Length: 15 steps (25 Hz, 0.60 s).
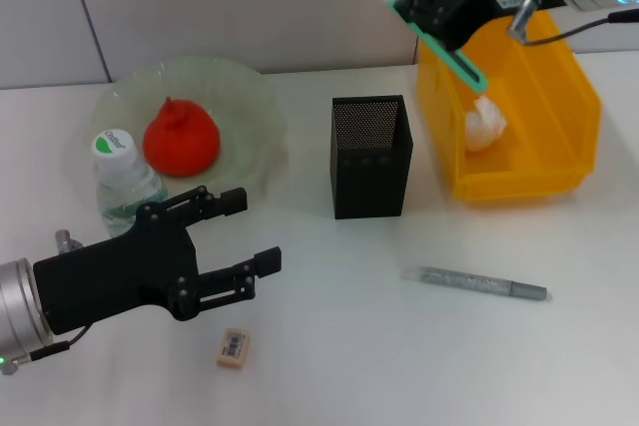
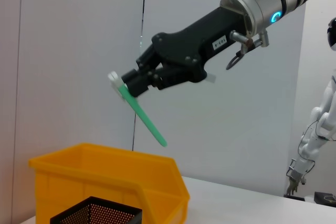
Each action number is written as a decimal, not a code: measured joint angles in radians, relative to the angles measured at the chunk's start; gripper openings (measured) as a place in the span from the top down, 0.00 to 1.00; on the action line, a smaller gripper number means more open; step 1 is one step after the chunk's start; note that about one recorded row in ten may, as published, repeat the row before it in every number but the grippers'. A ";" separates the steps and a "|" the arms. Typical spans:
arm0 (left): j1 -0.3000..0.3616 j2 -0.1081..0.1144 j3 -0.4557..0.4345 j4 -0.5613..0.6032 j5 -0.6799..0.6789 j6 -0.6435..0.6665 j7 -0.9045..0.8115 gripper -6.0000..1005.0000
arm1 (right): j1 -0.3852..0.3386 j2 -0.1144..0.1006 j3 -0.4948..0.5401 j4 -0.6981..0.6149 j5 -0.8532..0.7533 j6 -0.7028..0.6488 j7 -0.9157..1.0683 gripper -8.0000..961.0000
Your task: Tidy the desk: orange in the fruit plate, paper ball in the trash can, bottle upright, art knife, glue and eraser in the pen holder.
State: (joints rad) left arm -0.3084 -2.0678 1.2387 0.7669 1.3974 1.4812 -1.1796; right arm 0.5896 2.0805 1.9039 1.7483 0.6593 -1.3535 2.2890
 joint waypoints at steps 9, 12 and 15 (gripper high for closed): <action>0.000 0.000 0.000 -0.001 0.000 -0.001 0.008 0.27 | -0.061 0.000 0.053 -0.068 0.241 0.097 -0.133 0.90; -0.001 0.000 0.001 -0.011 0.000 -0.001 0.012 0.27 | -0.065 0.000 0.073 -0.092 0.282 0.098 -0.166 0.90; -0.006 0.000 -0.002 -0.023 0.000 -0.001 0.015 0.27 | -0.079 -0.001 0.098 -0.124 0.341 0.094 -0.227 0.90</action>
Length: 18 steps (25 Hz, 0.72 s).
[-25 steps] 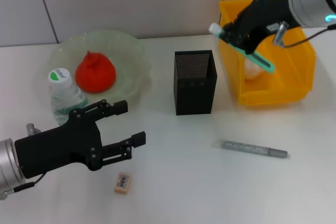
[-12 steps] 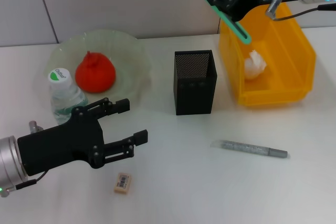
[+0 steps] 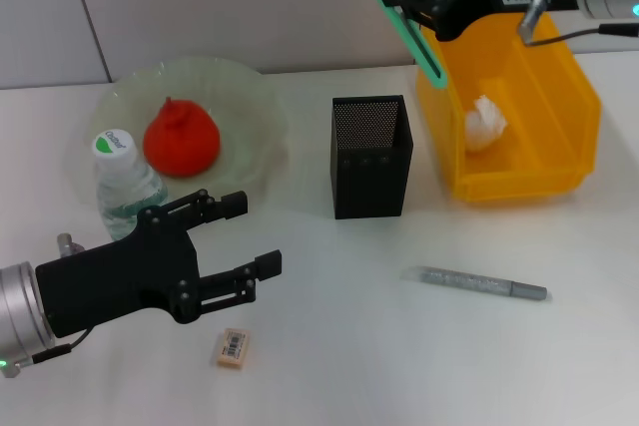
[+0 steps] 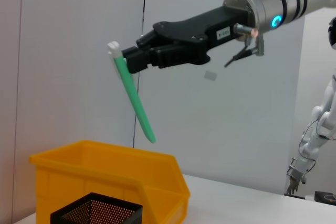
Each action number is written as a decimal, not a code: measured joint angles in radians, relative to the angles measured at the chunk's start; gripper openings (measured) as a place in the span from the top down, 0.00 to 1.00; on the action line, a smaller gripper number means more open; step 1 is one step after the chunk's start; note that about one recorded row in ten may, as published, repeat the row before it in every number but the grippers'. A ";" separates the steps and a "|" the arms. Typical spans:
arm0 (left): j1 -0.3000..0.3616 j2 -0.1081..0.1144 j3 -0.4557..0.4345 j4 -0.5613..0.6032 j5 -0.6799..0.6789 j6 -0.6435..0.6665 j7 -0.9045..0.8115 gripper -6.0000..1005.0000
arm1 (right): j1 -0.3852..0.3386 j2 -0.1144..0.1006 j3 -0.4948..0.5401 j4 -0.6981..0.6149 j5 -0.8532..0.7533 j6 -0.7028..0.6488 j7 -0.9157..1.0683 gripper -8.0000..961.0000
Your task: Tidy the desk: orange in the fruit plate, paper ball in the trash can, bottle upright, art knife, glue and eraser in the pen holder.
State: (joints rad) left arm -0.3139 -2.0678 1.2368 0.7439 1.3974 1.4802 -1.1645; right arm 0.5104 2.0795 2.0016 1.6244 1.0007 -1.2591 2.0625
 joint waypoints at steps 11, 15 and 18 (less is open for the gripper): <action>-0.017 -0.003 0.002 -0.030 -0.006 0.000 0.023 0.28 | -0.024 -0.005 0.178 -0.193 0.266 -0.099 -0.257 0.90; -0.019 -0.003 0.003 -0.031 -0.007 0.003 0.023 0.28 | -0.020 -0.009 0.245 -0.275 0.348 -0.160 -0.356 0.90; -0.019 -0.003 0.004 -0.031 -0.007 0.003 0.024 0.28 | -0.019 -0.013 0.288 -0.332 0.397 -0.197 -0.414 0.90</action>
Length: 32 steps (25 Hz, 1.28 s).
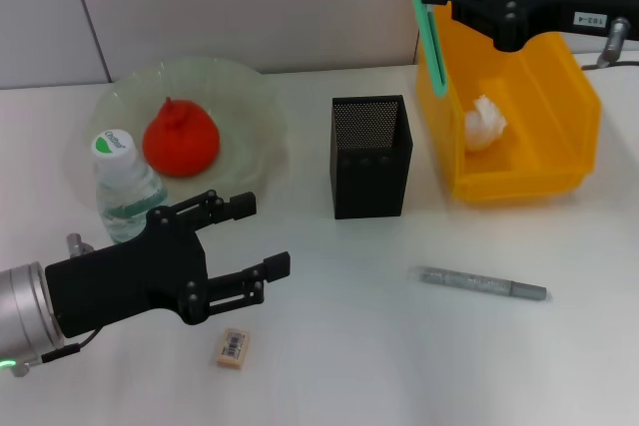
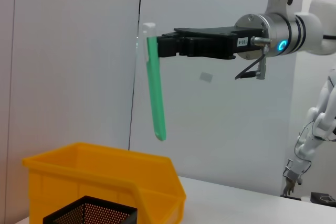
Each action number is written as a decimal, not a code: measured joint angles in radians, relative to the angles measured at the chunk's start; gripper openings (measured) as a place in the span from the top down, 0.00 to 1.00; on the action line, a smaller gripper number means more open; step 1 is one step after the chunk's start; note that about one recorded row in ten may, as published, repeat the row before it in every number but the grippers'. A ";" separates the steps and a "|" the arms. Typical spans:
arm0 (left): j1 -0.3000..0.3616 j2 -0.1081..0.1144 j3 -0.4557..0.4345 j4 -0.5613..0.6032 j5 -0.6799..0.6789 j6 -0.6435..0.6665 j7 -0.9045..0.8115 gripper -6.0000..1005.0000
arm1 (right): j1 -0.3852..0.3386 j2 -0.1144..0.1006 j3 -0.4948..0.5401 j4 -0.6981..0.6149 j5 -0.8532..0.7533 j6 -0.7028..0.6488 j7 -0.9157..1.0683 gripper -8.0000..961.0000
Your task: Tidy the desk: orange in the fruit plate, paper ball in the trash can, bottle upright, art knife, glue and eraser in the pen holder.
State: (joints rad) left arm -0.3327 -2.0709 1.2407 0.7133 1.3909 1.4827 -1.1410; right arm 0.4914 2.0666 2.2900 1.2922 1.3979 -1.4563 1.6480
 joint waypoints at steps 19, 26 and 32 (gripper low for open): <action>-0.009 -0.002 0.003 -0.008 -0.001 0.004 0.000 0.28 | 0.073 -0.061 0.046 -0.341 0.052 0.010 -0.160 0.90; -0.012 -0.001 0.003 -0.013 -0.001 0.005 0.000 0.28 | 0.107 -0.065 0.046 -0.429 0.051 0.050 -0.228 0.90; -0.014 -0.001 0.003 -0.023 -0.001 0.005 0.003 0.29 | 0.139 -0.066 0.040 -0.483 0.051 0.080 -0.267 0.90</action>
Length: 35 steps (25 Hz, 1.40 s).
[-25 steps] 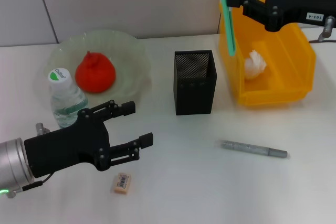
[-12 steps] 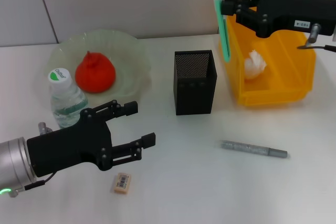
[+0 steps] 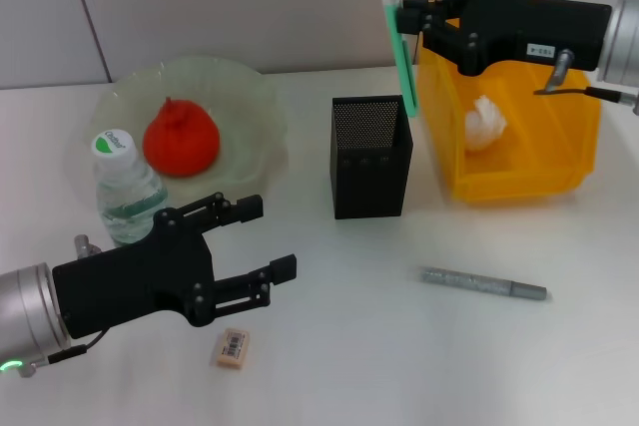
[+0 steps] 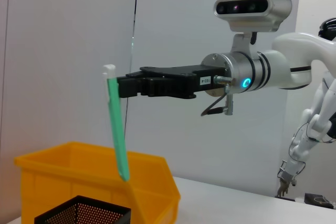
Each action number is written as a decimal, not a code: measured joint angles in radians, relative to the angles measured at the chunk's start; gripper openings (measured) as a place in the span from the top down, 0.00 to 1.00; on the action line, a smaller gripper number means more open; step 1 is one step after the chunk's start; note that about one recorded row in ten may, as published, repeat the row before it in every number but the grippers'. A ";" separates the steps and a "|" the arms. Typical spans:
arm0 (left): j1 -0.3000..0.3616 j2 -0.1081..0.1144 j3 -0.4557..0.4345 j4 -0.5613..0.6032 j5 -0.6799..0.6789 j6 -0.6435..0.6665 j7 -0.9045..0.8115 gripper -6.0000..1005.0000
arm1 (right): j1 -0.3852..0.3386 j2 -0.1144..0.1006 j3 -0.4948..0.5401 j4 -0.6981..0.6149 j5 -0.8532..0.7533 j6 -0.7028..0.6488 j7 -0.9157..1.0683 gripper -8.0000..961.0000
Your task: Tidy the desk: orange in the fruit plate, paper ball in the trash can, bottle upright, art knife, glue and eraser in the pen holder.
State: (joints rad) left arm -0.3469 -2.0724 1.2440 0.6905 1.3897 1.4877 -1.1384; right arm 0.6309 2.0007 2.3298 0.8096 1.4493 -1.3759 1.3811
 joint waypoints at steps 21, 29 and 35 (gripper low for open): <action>-0.001 0.000 0.000 -0.029 0.000 0.005 0.034 0.29 | 0.080 0.012 -0.005 -0.198 0.010 0.116 -0.128 0.90; 0.002 0.000 0.000 -0.034 0.001 0.016 0.035 0.29 | 0.063 0.025 -0.002 -0.230 0.020 0.152 -0.159 0.90; 0.002 0.002 0.000 -0.043 0.001 0.020 0.036 0.29 | 0.050 0.027 0.002 -0.222 0.020 0.154 -0.166 0.90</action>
State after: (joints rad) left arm -0.3450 -2.0709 1.2441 0.6471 1.3908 1.5074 -1.1029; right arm 0.6812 2.0279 2.3317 0.5876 1.4696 -1.2221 1.2154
